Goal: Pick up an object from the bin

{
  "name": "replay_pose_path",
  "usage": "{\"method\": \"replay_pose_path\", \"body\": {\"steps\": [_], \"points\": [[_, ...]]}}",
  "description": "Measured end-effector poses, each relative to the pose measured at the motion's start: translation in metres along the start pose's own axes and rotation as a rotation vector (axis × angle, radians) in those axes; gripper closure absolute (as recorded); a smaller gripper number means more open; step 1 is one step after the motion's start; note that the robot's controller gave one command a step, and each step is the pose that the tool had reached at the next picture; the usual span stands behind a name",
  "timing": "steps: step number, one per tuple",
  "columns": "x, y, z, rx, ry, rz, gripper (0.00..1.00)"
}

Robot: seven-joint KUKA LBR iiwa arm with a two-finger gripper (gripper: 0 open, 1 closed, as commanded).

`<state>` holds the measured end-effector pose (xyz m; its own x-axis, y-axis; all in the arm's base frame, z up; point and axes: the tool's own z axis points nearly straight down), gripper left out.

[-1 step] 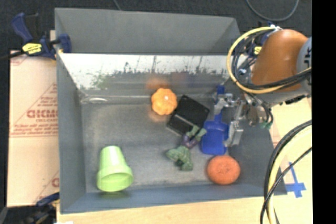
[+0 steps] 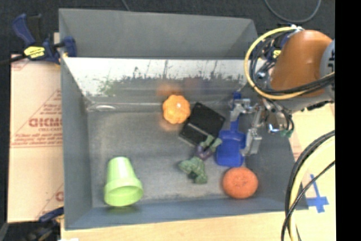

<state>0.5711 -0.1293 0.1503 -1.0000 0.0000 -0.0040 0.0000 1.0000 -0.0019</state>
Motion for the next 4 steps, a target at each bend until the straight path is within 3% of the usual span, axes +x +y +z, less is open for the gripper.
{"method": "replay_pose_path", "body": {"steps": [1,2,4], "points": [[0.005,0.001,0.069,-0.002,0.004,0.127,0.00],[0.003,0.017,0.078,0.004,-0.012,-0.200,1.00],[0.011,0.020,0.072,0.005,-0.011,-0.211,1.00]]}}
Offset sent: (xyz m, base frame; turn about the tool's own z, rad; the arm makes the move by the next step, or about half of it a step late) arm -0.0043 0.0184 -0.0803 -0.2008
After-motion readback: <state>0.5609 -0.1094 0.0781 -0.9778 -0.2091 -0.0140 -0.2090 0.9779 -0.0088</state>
